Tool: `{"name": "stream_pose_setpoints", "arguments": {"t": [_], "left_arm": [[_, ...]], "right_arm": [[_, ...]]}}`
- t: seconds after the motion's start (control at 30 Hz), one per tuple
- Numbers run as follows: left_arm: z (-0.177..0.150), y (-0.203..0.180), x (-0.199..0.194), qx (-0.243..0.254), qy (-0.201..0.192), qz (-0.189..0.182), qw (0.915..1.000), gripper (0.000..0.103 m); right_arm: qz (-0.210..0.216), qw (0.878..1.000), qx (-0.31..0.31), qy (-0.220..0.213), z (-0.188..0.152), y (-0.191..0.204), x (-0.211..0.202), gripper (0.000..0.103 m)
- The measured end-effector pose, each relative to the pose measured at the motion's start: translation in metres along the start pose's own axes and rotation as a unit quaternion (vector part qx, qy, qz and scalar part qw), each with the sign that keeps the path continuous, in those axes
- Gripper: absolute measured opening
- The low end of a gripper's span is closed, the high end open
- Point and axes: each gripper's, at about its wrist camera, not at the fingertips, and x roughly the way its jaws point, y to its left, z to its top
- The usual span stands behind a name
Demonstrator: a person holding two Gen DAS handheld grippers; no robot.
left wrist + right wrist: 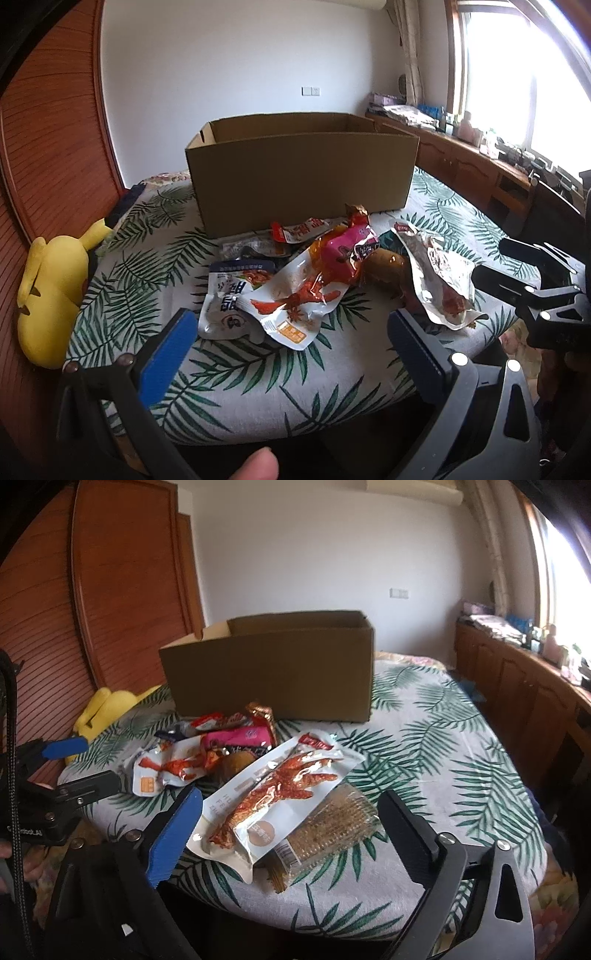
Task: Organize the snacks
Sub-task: 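Lower the left tool toward the orange packet while the right tool approaches the white chicken-feet packet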
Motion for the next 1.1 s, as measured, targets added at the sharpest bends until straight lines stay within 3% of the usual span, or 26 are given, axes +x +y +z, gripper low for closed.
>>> {"name": "stream_pose_setpoints", "arguments": {"t": [0.2, 0.33, 0.7, 0.97, 1.1], "left_arm": [[0.005, 0.006, 0.009, 0.001, 0.009, 0.0, 1.0, 0.103], [0.011, 0.012, 0.016, 0.0, 0.018, -0.008, 0.9998, 0.103], [0.037, 0.016, 0.043, 0.079, 0.034, -0.016, 0.9962, 0.103], [0.055, 0.018, 0.067, 0.099, 0.069, -0.064, 0.9906, 0.103], [0.056, 0.012, 0.078, 0.116, 0.085, -0.067, 0.9873, 0.103]], "right_arm": [[0.055, 0.997, -0.01, 0.048, 0.007, 0.002, 0.026, 0.083], [0.064, 0.995, -0.018, 0.071, 0.01, 0.003, 0.043, 0.079], [0.023, 0.993, -0.045, 0.103, 0.018, -0.002, 0.068, 0.079], [0.028, 0.992, -0.033, 0.118, 0.022, -0.01, 0.077, 0.084], [0.038, 0.991, -0.023, 0.127, 0.023, -0.014, 0.083, 0.086]]}}
